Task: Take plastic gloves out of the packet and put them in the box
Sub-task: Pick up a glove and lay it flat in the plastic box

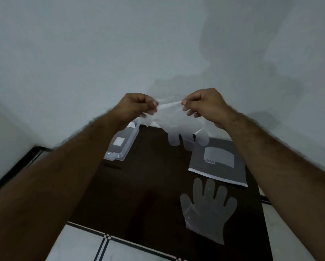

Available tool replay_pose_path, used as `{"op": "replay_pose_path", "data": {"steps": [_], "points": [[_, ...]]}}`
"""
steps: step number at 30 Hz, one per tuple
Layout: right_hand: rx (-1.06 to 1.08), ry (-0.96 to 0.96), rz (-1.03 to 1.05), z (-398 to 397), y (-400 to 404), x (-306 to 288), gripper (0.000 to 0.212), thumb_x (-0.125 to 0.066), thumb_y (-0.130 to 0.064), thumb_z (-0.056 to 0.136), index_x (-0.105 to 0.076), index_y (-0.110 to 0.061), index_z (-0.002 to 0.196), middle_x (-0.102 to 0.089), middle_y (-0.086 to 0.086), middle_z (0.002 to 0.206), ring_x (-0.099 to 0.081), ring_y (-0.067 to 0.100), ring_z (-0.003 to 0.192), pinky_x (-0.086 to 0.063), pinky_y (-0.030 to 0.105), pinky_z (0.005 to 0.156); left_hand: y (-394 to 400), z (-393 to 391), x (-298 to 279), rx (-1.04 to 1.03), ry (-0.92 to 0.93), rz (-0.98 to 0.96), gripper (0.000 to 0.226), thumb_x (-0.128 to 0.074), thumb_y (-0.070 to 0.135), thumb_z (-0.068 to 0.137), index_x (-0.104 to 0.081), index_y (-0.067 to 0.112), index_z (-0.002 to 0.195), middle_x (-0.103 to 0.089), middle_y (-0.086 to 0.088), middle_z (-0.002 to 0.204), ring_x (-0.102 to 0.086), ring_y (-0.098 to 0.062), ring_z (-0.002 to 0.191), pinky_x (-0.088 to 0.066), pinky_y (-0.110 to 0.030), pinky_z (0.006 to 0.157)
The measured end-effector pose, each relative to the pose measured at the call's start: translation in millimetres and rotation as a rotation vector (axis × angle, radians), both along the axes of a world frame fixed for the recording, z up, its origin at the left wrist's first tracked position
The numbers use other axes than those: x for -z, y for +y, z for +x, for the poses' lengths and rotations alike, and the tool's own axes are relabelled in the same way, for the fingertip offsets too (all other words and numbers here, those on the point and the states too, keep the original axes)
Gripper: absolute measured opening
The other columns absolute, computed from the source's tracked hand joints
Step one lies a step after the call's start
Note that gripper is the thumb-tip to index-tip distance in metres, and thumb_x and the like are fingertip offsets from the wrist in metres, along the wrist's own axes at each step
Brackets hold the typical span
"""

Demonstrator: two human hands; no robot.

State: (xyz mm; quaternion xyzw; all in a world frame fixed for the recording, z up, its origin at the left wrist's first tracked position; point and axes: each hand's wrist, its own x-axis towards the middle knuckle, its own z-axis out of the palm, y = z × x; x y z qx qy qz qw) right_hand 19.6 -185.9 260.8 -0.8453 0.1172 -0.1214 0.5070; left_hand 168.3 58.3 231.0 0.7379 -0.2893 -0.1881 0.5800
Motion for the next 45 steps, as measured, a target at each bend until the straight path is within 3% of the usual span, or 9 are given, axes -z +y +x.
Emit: {"op": "replay_pose_path", "data": {"steps": [7,16,20,22,25,30,37,42,45], "points": [[-0.144,0.035,-0.102,63,32,0,0.012,-0.079,-0.019,0.094,-0.082,-0.014,0.104,-0.082,-0.003,0.091,-0.079,0.012,0.081,-0.06,0.025,0.069,43,38,2,-0.135,0.004,0.022,0.018,-0.077,0.015,0.097,-0.079,0.002,0.109,-0.082,-0.012,0.098,-0.075,-0.02,0.087,-0.053,-0.028,0.072],[-0.113,0.064,-0.193,188,95,32,0.007,-0.08,-0.016,0.092,-0.083,-0.011,0.095,-0.079,-0.011,0.082,-0.078,0.019,0.075,-0.055,0.013,0.067,91,161,27,-0.218,0.021,0.069,0.017,-0.078,0.015,0.097,-0.079,0.0,0.105,-0.08,-0.006,0.086,-0.072,-0.012,0.075,-0.052,-0.027,0.068],[-0.032,0.033,-0.227,248,114,41,0.004,-0.08,-0.013,0.09,-0.084,-0.012,0.092,-0.08,-0.007,0.083,-0.073,0.003,0.066,-0.061,0.028,0.081,99,224,27,-0.189,-0.027,0.107,0.017,-0.076,0.01,0.097,-0.077,-0.005,0.103,-0.079,-0.009,0.086,-0.07,-0.007,0.068,-0.051,-0.018,0.061],[0.013,-0.027,-0.242,275,124,42,0.007,-0.08,-0.017,0.091,-0.084,-0.012,0.093,-0.082,0.0,0.088,-0.075,0.009,0.074,-0.062,0.036,0.091,102,254,21,-0.183,-0.081,0.079,0.013,-0.075,0.005,0.097,-0.077,-0.007,0.102,-0.077,-0.017,0.09,-0.069,-0.004,0.065,-0.05,-0.013,0.059],[0.121,-0.155,-0.165,299,137,38,0.016,-0.079,-0.026,0.094,-0.085,-0.013,0.1,-0.082,0.001,0.096,-0.078,0.019,0.088,-0.062,0.043,0.096,109,288,8,-0.159,-0.158,-0.034,0.007,-0.074,0.006,0.098,-0.077,0.0,0.098,-0.078,-0.021,0.094,-0.07,-0.008,0.071,-0.051,-0.014,0.065],[0.153,-0.314,-0.058,289,161,39,0.012,-0.081,-0.023,0.094,-0.084,-0.018,0.104,-0.081,-0.013,0.096,-0.077,0.005,0.093,-0.06,0.028,0.093,136,302,1,-0.002,-0.291,-0.141,0.012,-0.076,0.011,0.099,-0.079,0.001,0.102,-0.08,-0.014,0.098,-0.075,-0.019,0.092,-0.059,-0.028,0.086],[0.03,-0.148,-0.151,264,174,99,0.019,-0.08,-0.018,0.094,-0.082,-0.016,0.113,-0.078,-0.017,0.106,-0.073,-0.005,0.103,-0.053,0.014,0.097,182,297,66,0.143,-0.534,0.137,0.017,-0.078,0.024,0.098,-0.084,0.018,0.112,-0.08,0.01,0.111,-0.073,-0.001,0.107,-0.05,-0.014,0.099],[-0.09,0.037,-0.272,260,174,161,0.026,-0.079,-0.026,0.095,-0.08,-0.019,0.12,-0.078,-0.006,0.122,-0.071,-0.002,0.112,-0.054,0.02,0.104,185,297,136,0.233,-0.623,0.248,0.025,-0.074,0.031,0.097,-0.083,0.017,0.115,-0.08,0.002,0.118,-0.071,-0.017,0.122,-0.057,-0.041,0.104],[-0.144,0.114,-0.349,259,172,191,0.029,-0.075,-0.033,0.097,-0.08,-0.02,0.122,-0.077,-0.003,0.126,-0.071,0.004,0.115,-0.055,0.028,0.105,184,296,164,0.277,-0.721,0.31,0.019,-0.076,0.025,0.094,-0.085,0.015,0.109,-0.082,-0.003,0.114,-0.073,-0.025,0.119,-0.053,-0.037,0.103]]}}
